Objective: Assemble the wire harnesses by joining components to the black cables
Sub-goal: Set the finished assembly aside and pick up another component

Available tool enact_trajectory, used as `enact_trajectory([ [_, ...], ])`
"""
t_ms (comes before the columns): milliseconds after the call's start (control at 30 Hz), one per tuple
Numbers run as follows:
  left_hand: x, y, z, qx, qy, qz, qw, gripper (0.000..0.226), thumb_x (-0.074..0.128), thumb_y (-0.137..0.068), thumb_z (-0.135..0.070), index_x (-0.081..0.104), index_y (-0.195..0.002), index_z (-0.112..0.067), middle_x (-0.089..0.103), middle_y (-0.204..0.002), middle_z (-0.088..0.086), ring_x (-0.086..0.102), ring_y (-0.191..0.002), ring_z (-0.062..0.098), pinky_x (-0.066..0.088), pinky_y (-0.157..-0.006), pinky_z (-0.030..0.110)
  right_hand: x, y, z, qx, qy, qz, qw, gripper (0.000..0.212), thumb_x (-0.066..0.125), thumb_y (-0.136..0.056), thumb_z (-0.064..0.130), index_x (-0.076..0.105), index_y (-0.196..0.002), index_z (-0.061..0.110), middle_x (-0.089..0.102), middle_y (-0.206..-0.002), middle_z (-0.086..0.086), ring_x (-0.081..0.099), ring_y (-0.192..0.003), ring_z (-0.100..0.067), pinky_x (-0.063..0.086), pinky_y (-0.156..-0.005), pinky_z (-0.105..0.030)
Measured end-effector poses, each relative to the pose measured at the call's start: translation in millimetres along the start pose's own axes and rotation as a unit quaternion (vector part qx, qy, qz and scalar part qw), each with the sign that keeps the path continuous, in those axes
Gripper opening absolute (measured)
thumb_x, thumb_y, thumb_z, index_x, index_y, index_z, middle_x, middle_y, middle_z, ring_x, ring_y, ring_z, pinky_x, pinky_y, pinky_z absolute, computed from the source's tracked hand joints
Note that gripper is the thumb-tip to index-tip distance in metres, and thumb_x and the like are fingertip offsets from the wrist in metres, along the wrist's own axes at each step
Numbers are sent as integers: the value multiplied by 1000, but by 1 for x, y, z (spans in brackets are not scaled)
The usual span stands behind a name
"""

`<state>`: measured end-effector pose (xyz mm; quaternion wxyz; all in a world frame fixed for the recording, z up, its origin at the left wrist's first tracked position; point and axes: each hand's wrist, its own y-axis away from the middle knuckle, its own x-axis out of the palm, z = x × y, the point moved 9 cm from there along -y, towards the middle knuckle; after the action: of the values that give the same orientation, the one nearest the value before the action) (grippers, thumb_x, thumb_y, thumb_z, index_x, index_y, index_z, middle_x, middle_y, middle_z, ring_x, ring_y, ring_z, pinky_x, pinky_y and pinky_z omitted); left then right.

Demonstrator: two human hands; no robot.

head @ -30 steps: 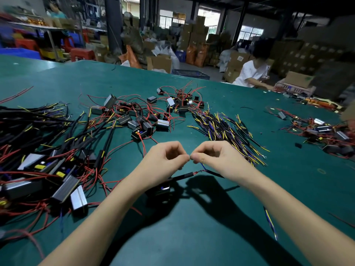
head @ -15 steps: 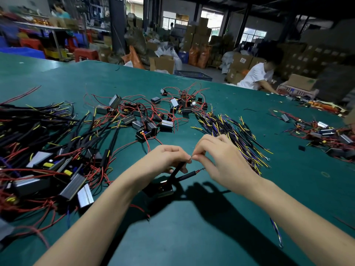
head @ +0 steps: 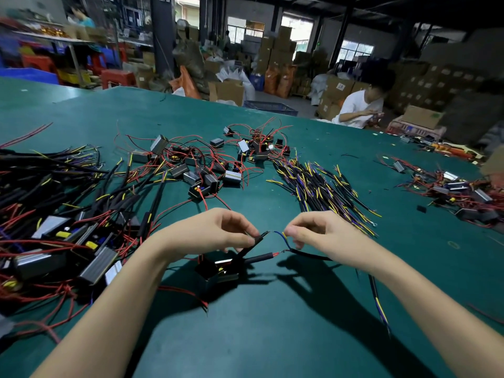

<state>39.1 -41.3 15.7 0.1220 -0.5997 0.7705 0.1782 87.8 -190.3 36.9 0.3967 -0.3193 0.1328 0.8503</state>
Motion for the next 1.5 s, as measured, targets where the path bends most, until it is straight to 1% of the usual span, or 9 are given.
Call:
enact_trajectory([
  [100, 2, 1, 0, 2, -18, 10, 1000, 5, 66, -89, -18, 69, -91, -20, 67, -76, -10, 56, -68, 2, 42, -67, 19, 10, 1, 4, -12, -66, 11, 998, 12, 62, -91, 20, 68, -93, 10, 71, -82, -7, 60, -71, -6, 48, -75, -18],
  [333, 7, 1, -3, 10, -1, 30, 999, 1, 65, -89, -19, 66, -88, -19, 71, -79, -8, 57, -67, 2, 42, -63, 14, 14, -2, 11, -33, -141, -16, 989, 8, 63, -90, 9, 65, -82, 10, 61, -64, 4, 54, -60, -11, 46, -65, -19],
  [600, 3, -2, -8, 36, 33, -10, 999, 6, 68, -85, -12, 65, -86, -16, 72, -79, 2, 60, -71, 9, 44, -73, 24, 12, -4, 13, -45, -113, -31, 992, 11, 61, -90, 5, 62, -79, 6, 59, -62, 2, 53, -60, -14, 44, -66, -30],
  [767, 3, -3, -13, 53, 40, -33, 997, 5, 69, -85, -13, 65, -87, -15, 71, -72, -1, 61, -67, 8, 43, -61, 18, 10, -3, 19, -66, -69, -39, 995, 11, 62, -89, 4, 62, -78, 6, 58, -62, 6, 51, -60, -14, 42, -62, -29],
  [967, -1, -6, -14, 81, 47, -85, 992, 3, 71, -83, -11, 69, -82, -8, 70, -68, 3, 60, -59, 14, 47, -61, 20, 6, 0, 32, -106, 23, -65, 992, 10, 62, -86, 4, 63, -76, 8, 58, -66, -10, 46, -59, -14, 41, -60, -32],
  [1067, -3, -7, -15, 100, 15, -111, 989, 3, 73, -81, -11, 72, -78, -11, 68, -63, -2, 57, -54, 9, 45, -59, 17, 6, 1, 36, -116, 66, -70, 989, 11, 63, -86, 7, 63, -76, 12, 60, -66, -7, 49, -62, -24, 42, -61, -34],
  [1167, -3, -7, -16, 111, 21, -113, 987, 4, 74, -80, -10, 74, -78, -13, 67, -63, -3, 56, -54, 6, 44, -57, 14, 5, -1, 32, -95, 78, -68, 990, 10, 64, -87, 10, 66, -78, 13, 58, -62, 0, 47, -57, -16, 40, -58, -30],
  [1300, 1, -7, -17, 113, 16, -106, 988, 5, 74, -81, -14, 76, -80, -18, 69, -66, 0, 57, -56, 7, 46, -60, 15, 5, -2, 20, -47, 0, -54, 997, 10, 63, -88, 7, 69, -81, 9, 61, -64, -3, 53, -60, -13, 45, -62, -31],
  [1500, -2, -7, -18, 113, 31, -132, 984, 6, 72, -83, -18, 77, -80, -21, 67, -65, 6, 51, -58, 10, 40, -59, 21, 9, 1, 1, 6, -174, -61, 983, 11, 65, -86, 2, 64, -96, 6, 66, -80, -9, 63, -68, -12, 51, -73, -20],
])
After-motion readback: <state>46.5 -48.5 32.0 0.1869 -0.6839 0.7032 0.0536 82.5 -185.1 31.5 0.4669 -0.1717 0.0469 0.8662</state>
